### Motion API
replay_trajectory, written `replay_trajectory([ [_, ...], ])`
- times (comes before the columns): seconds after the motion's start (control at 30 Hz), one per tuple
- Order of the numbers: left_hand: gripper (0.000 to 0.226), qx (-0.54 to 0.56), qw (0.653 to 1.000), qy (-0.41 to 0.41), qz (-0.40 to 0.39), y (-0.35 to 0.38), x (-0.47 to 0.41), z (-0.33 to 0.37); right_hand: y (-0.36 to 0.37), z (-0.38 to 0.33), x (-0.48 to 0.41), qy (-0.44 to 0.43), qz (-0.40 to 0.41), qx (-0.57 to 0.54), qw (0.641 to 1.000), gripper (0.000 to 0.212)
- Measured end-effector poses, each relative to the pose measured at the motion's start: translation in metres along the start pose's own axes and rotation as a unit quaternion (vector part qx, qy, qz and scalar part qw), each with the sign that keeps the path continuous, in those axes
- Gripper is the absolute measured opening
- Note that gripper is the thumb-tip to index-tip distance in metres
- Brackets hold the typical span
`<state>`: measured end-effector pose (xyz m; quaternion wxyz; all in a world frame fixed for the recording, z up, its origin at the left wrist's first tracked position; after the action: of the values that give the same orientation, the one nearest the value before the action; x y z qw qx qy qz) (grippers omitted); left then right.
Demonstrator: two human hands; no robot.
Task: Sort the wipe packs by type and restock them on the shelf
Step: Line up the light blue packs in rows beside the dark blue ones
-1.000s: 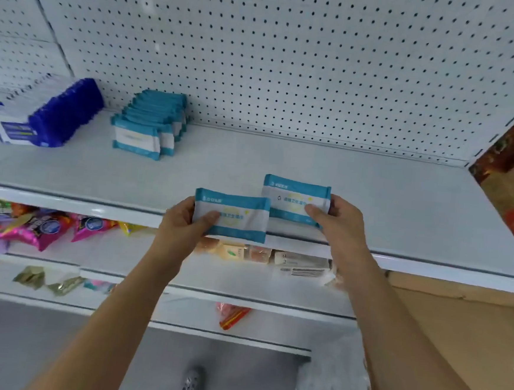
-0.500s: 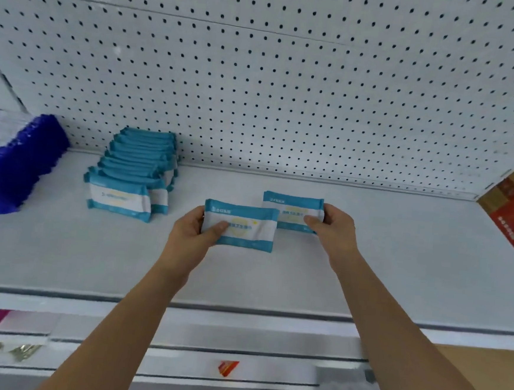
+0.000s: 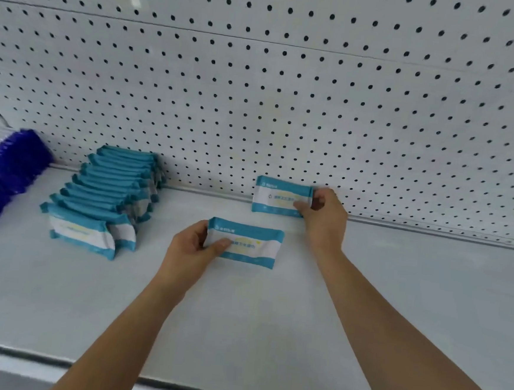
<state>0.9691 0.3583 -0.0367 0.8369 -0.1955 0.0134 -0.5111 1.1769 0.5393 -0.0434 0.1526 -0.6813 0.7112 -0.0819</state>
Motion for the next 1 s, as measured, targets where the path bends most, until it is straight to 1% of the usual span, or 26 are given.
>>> replay_trajectory([
  [0.13,0.021,0.003,1.000,0.015,-0.006,0.015,-0.018,0.011,0.001,0.001,-0.007,-0.013,0.015,0.054,0.998,0.032],
  [0.23,0.022,-0.003,0.999,0.040,-0.011,0.031,-0.038,0.023,-0.001,0.004,-0.010,0.018,0.019,0.084,0.996,0.039],
  [0.27,0.023,-0.013,0.999,0.049,-0.012,0.037,-0.047,0.025,-0.002,0.005,-0.011,0.030,0.009,0.071,0.997,0.039],
  [0.33,0.026,-0.033,0.997,0.064,0.000,0.051,-0.064,0.026,-0.007,0.005,-0.011,0.027,-0.012,0.000,1.000,0.030],
  [0.4,0.032,-0.033,0.996,0.076,0.034,0.064,-0.078,0.030,-0.017,0.005,-0.007,0.015,-0.006,-0.079,0.997,0.016],
  [0.47,0.039,-0.023,0.993,0.084,0.075,0.072,-0.086,0.035,-0.023,0.009,-0.001,0.030,0.000,-0.129,0.991,0.012],
  [0.53,0.041,-0.027,0.989,0.100,0.105,0.077,-0.090,0.038,-0.018,0.009,0.005,0.040,-0.035,-0.138,0.989,0.018],
  [0.6,0.042,-0.029,0.987,0.102,0.121,0.080,-0.092,0.038,-0.010,0.008,0.007,0.023,-0.068,-0.089,0.993,0.038],
  [0.63,0.044,-0.024,0.987,0.099,0.125,0.080,-0.091,0.036,-0.006,0.007,0.006,0.014,-0.069,-0.068,0.995,0.044],
  [0.77,0.054,0.009,0.986,0.101,0.133,0.073,-0.090,0.037,0.002,0.003,0.000,0.008,-0.026,-0.058,0.998,0.037],
  [0.93,0.051,-0.032,0.985,0.114,0.124,0.072,-0.090,0.043,0.001,0.001,0.007,-0.022,-0.025,-0.054,0.998,0.045],
  [1.0,0.052,-0.049,0.985,0.108,0.123,0.071,-0.088,0.042,-0.003,0.001,0.011,-0.011,-0.026,-0.064,0.998,0.043],
])
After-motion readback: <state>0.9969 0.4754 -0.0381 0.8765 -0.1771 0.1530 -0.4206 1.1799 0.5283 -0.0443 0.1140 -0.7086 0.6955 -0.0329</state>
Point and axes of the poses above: each hand's wrist, its own x-axis away from the middle knuckle, its own y-axis out of the palm, z = x × y, the point moved 4 cm from there along -x, towards the middle knuckle, and after that the axes turned 8 degrees about -x, right-handed, at the moved point
